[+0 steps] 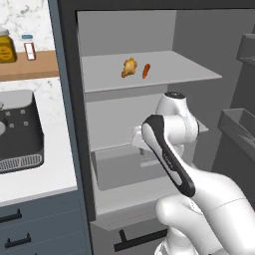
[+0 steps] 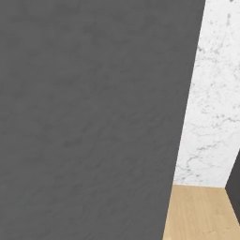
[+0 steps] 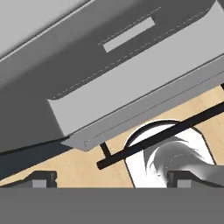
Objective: Place one carrot and one chicken drumstick in each tupperware on the nearby counter, to pack two identical lunches.
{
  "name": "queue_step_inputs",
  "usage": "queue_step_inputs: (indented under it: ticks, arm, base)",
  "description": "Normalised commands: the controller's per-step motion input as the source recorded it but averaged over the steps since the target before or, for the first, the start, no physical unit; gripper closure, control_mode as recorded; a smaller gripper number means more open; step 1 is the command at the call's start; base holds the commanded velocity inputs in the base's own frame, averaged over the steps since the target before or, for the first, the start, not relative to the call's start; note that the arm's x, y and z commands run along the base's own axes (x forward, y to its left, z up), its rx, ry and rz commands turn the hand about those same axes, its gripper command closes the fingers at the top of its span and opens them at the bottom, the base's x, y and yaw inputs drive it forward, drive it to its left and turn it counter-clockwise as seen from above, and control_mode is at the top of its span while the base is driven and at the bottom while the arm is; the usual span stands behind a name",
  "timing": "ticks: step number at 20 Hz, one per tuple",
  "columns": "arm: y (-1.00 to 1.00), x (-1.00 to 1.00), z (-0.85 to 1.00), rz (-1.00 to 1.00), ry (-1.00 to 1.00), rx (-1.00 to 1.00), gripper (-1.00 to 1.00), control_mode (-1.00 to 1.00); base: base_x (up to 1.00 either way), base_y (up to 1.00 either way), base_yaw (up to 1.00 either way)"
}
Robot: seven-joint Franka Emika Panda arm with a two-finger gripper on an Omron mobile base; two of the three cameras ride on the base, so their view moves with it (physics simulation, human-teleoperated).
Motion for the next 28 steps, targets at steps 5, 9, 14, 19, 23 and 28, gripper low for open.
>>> queue_step_inputs:
  ticks: [5, 9, 14, 19, 23, 28]
  arm:
    - [0.09, 0.10, 1.00, 0.07, -0.54, -0.11, -1.00, -1.00]
    - [0.00, 0.00, 1.00, 0.11, -0.59, -0.16, -1.00, -1.00]
    - [0.00, 0.41, 1.00, 0.05, -0.51, -0.07, -1.00, -1.00]
    - [-0.15, 0.47, 1.00, 0.10, -0.30, 0.00, -1.00, -1.00]
    - [-0.21, 0.69, 0.81, 0.18, -0.06, 0.00, -1.00, -1.00]
    - [0.00, 0.94, 0.39, 0.01, 0.13, -0.02, -1.00, -1.00]
  base:
    - [0.00, 0.00, 0.00]
    - [0.00, 0.00, 0.00]
    - [0.00, 0.00, 0.00]
    - [0.00, 0.00, 0.00]
    - [0.00, 0.00, 0.00]
    - [0.00, 0.00, 0.00]
